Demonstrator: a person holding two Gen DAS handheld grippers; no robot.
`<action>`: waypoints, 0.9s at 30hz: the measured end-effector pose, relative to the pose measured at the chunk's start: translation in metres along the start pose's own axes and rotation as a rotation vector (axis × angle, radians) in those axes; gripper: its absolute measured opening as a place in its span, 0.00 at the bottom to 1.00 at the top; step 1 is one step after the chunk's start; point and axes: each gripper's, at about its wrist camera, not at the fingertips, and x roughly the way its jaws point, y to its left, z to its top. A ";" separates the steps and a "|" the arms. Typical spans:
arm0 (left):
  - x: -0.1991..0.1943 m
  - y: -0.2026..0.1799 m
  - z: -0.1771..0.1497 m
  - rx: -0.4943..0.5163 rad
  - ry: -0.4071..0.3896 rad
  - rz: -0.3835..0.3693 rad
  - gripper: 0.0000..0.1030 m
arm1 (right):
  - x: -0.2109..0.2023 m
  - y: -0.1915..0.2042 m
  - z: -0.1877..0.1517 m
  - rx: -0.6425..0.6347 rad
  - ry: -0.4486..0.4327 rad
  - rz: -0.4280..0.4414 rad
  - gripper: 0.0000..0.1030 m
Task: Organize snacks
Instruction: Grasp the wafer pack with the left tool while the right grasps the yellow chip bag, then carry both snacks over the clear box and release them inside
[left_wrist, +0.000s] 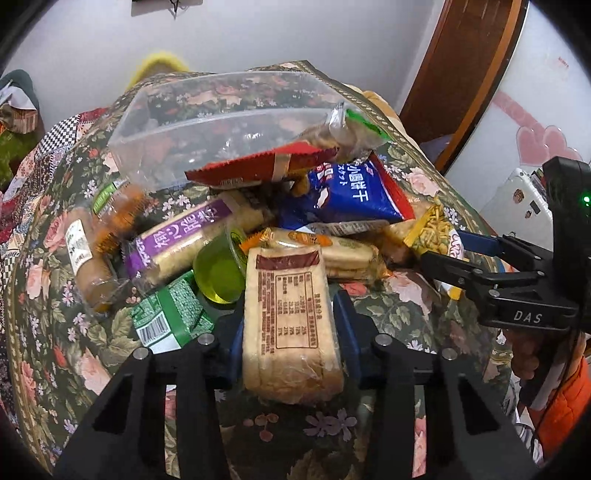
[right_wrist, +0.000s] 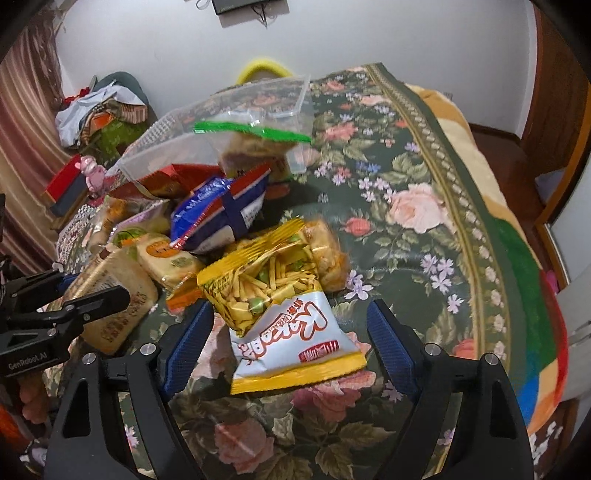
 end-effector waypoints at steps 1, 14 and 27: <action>0.001 0.000 0.000 0.000 0.002 -0.001 0.38 | 0.001 0.000 -0.001 0.001 0.004 0.004 0.73; -0.021 -0.004 -0.002 0.012 -0.086 0.012 0.34 | -0.011 -0.003 0.001 0.042 -0.021 0.013 0.44; -0.077 0.014 0.031 -0.003 -0.262 0.049 0.34 | -0.055 0.022 0.045 -0.029 -0.202 0.036 0.43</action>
